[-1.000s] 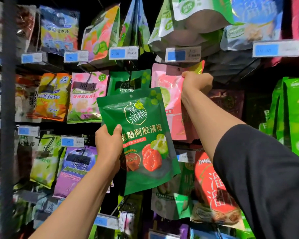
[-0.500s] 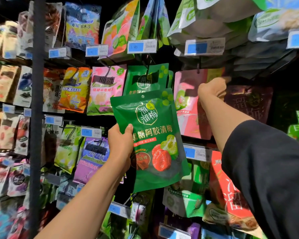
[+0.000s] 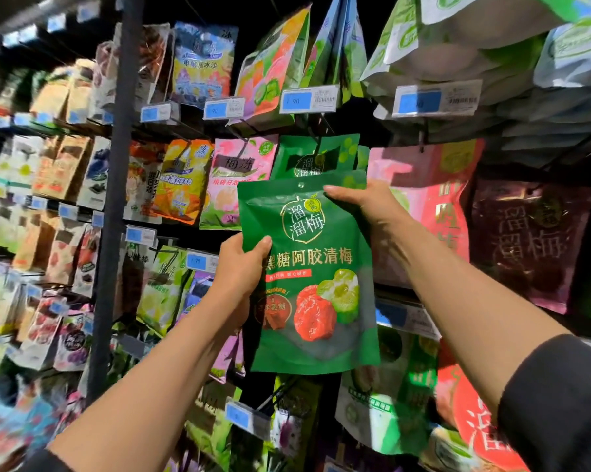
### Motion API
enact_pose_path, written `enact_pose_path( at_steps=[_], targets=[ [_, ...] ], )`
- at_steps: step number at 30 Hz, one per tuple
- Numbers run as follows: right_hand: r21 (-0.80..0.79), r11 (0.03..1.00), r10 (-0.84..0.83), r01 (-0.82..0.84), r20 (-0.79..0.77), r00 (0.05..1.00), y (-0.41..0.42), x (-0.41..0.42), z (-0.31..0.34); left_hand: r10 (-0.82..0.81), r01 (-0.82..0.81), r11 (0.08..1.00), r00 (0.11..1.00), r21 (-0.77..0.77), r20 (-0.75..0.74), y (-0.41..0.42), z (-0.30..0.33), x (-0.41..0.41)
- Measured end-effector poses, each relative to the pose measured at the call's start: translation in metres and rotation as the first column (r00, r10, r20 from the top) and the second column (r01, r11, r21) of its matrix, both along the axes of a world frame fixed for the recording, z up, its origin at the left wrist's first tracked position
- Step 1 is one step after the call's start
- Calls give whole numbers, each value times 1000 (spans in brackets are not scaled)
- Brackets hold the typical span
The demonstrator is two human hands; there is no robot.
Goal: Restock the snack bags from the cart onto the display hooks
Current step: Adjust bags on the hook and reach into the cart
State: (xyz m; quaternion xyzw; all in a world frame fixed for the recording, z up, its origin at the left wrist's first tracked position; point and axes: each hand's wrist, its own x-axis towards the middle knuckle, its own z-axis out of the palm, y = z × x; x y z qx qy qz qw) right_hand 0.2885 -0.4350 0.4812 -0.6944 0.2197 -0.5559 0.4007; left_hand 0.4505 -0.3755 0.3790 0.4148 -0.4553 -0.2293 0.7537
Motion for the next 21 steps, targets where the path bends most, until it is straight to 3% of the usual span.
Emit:
enact_pose_path(
  at_steps=[3, 7, 13, 15, 21],
  targets=[
    [-1, 998, -60, 60, -25, 998, 0, 6, 4, -10, 10, 999, 1000, 32, 8, -5, 3, 8],
    [-43, 984, -170, 170, 11, 985, -21, 24, 17, 39, -35, 998, 998, -59, 55, -13, 12, 19],
    [-37, 943, -316, 332, 221, 923, -9, 39, 55, 334, -304, 936, 926, -177, 178, -38, 55, 47],
    [-28, 917, -378, 399, 263, 887, -22, 47, 68, 398, -326, 907, 870, -265, 291, -47, 77, 53],
    [44, 837, -534, 546, 285, 796, -38, 66, 85, 483, -223, 870, 559, -439, 674, -78, 134, 41]
  ],
)
